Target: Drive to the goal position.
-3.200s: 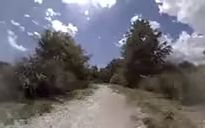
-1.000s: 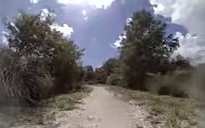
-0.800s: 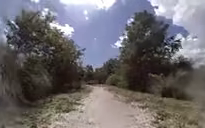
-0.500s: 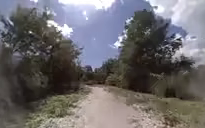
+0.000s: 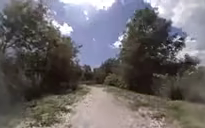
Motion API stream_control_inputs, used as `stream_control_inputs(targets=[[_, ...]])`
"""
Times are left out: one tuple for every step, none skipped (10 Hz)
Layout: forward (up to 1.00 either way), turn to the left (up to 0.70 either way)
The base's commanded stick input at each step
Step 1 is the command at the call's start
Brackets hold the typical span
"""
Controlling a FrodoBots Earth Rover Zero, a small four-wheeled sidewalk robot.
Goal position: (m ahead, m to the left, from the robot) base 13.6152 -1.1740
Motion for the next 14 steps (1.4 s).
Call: stream_control_inputs(targets=[[0.70, 0.00], [0.70, 0.00], [0.70, 0.00], [0.70, 0.00], [0.70, 0.00], [0.70, 0.00], [0.70, 0.00], [0.70, 0.00], [0.70, 0.00], [0.70, 0.00], [0.70, 0.00], [0.70, 0.00], [0.70, 0.00], [0.70, 0.00]])
